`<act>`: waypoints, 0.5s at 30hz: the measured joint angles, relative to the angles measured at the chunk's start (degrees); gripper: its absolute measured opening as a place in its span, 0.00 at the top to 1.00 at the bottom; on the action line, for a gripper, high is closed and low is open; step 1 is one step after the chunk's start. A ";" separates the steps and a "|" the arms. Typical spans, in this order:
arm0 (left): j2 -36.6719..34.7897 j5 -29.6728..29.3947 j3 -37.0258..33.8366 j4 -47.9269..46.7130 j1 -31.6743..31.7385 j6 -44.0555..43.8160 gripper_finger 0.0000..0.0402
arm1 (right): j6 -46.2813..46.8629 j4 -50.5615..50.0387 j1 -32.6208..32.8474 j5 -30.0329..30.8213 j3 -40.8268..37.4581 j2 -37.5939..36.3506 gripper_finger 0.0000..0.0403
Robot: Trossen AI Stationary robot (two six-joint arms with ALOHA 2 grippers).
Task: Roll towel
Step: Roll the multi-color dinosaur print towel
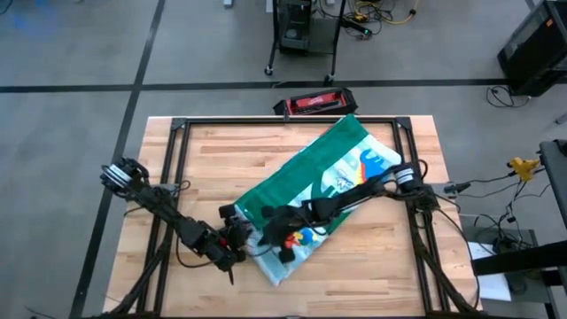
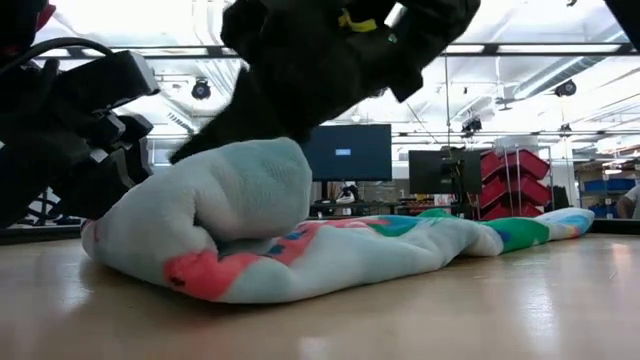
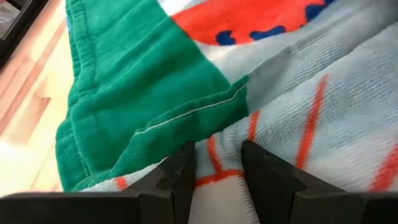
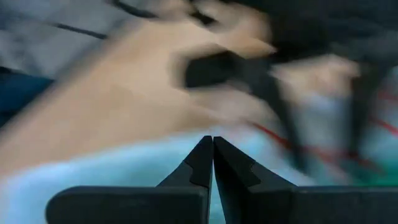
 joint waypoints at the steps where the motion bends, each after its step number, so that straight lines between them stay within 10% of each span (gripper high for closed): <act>1: -0.21 -0.43 -0.03 -0.04 0.08 0.00 0.70 | 0.23 1.75 0.04 -2.75 0.00 0.91 1.00; 15: -16.82 0.01 1.42 -13.67 -2.39 -8.93 0.70 | 1.96 3.84 -0.46 -1.69 0.66 7.69 1.00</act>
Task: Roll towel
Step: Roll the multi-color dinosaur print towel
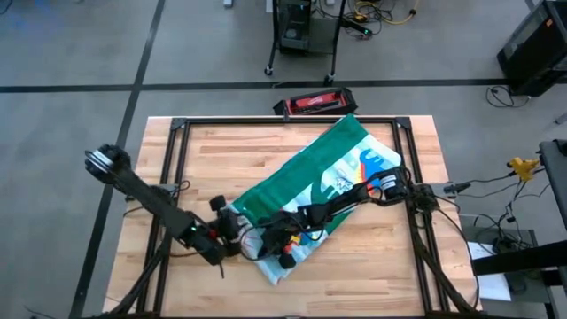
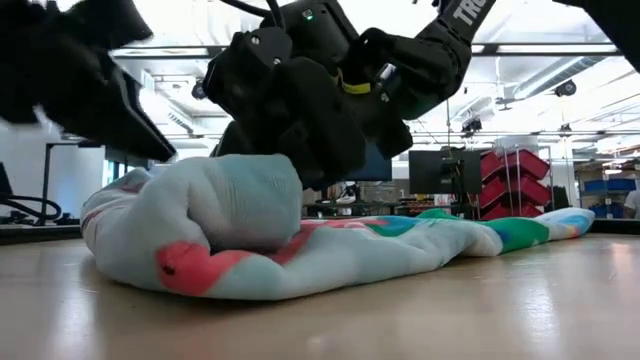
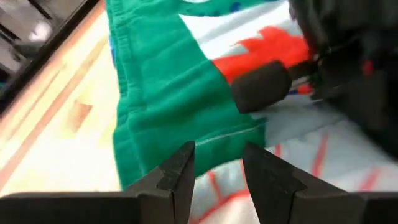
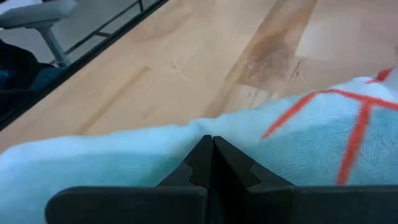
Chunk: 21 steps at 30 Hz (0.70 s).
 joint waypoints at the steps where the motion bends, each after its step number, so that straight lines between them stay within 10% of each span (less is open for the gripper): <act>1: -1.34 1.24 0.00 -1.60 -1.03 -2.60 0.70 | 0.00 -0.07 0.00 0.00 0.00 0.02 1.00; 8: 0.45 -1.04 -0.22 -8.31 -8.99 -18.87 0.70 | -1.83 -0.51 0.02 0.52 -0.09 -0.54 1.00; 21: 17.59 -2.76 -0.24 -9.87 -3.80 -26.83 0.70 | -8.18 -3.05 -0.44 2.26 -0.31 -6.23 1.00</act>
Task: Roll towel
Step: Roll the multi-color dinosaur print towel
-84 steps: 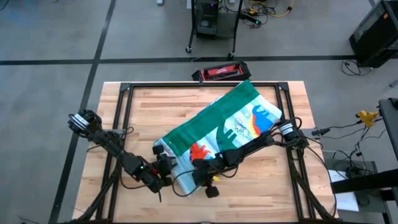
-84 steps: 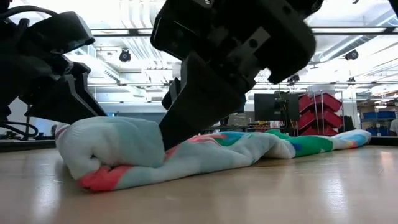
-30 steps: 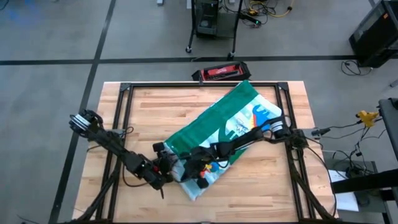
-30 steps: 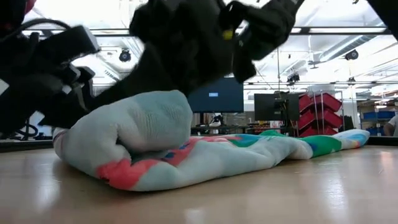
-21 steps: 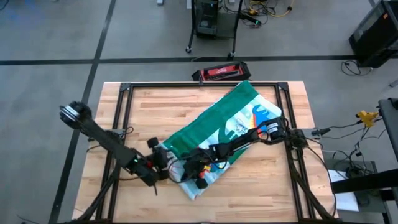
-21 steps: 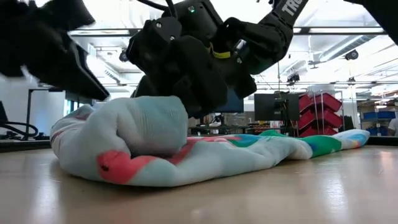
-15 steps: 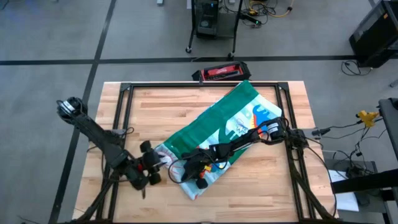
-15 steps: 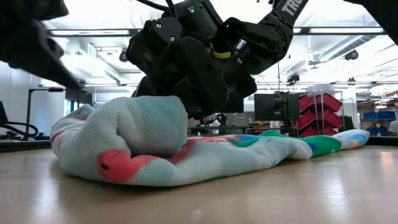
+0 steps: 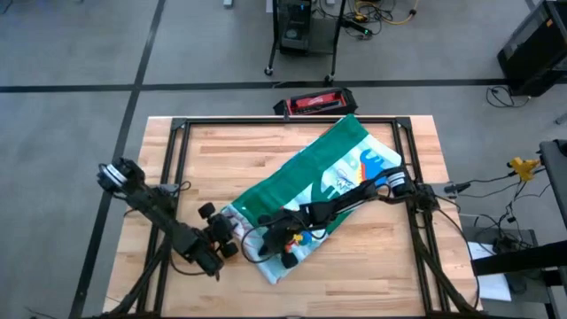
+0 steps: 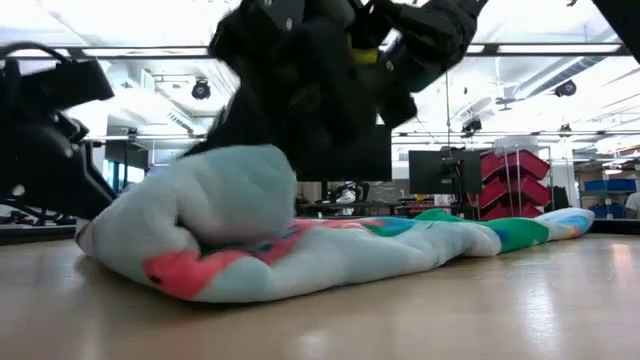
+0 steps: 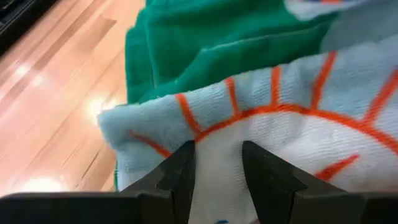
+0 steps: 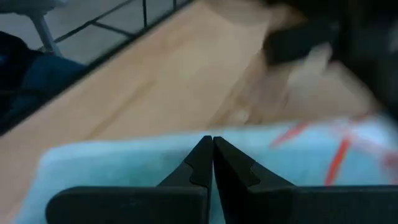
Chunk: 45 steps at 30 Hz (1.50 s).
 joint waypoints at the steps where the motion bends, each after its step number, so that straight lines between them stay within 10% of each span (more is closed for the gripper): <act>1: 0.57 -0.25 0.00 0.30 0.10 -0.17 0.70 | -1.44 -0.09 -0.70 1.83 0.00 -0.45 1.00; 14: 0.37 -1.25 0.02 2.09 0.14 -0.50 0.70 | -1.47 -5.66 -12.72 6.74 9.07 4.10 1.00; 45: 0.79 -6.06 0.00 2.76 0.36 -0.06 0.70 | -15.19 -35.48 -10.96 7.98 39.25 17.63 1.00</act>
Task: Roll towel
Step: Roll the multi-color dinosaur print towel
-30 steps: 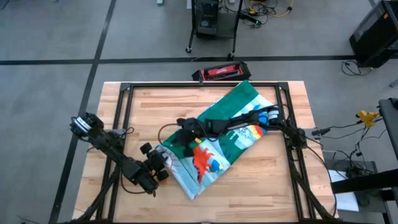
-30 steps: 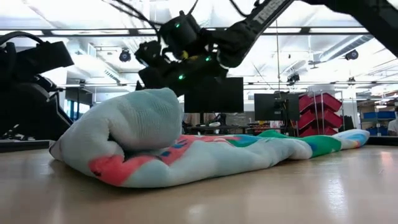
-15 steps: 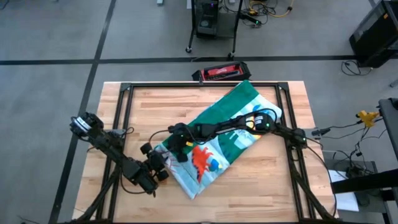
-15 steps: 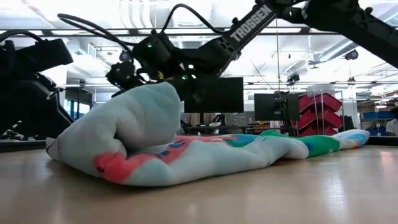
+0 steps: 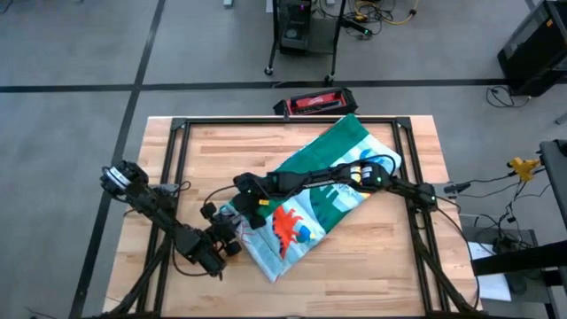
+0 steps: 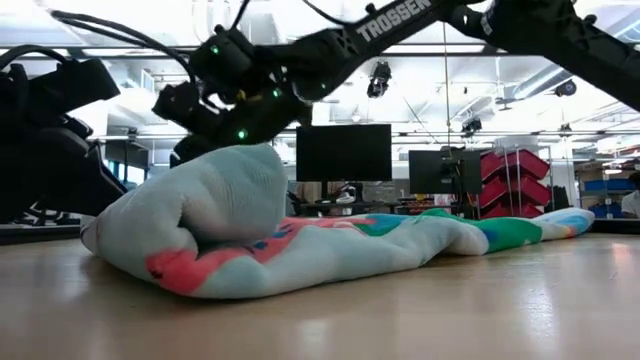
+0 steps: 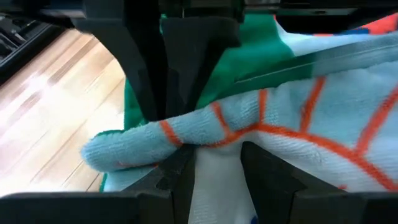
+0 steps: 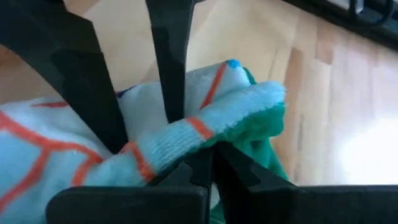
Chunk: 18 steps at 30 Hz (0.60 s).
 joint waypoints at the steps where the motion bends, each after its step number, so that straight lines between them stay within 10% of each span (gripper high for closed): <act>1: 0.00 0.00 0.00 0.05 0.00 0.02 0.70 | -1.01 -0.75 0.15 0.34 0.06 -0.47 1.00; 18: 0.04 0.44 -1.28 -0.49 0.00 -0.27 0.70 | -3.29 6.62 3.42 1.34 -20.79 -17.46 1.00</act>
